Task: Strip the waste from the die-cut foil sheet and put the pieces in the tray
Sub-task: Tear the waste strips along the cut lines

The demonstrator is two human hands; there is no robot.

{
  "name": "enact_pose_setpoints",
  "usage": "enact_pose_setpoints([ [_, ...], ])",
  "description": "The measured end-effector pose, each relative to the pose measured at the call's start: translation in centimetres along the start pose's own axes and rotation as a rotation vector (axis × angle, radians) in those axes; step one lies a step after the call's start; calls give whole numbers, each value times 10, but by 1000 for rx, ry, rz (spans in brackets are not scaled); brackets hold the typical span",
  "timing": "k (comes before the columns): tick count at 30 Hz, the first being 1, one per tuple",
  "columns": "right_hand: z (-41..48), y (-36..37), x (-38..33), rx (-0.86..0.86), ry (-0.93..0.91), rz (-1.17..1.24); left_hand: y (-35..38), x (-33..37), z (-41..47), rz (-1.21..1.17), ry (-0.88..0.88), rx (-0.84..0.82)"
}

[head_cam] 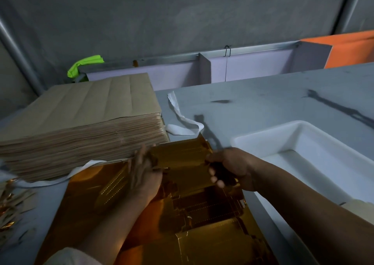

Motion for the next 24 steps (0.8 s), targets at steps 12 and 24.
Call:
enact_pose_setpoints([
  [12,2,2,3,-30,-24,-60,-23,5,-11,-1024,-542,-88],
  [24,6,1,4,41,-73,-67,-34,-4,-30,-924,-464,-87],
])
Point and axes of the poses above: each hand's wrist, its own z-axis towards the middle knuckle, its own y-axis out of the palm, x = y × z, the point moved 3 cm from there along z, towards the middle knuckle, and after that the axes turned 3 degrees about x, right-handed, at the moved point
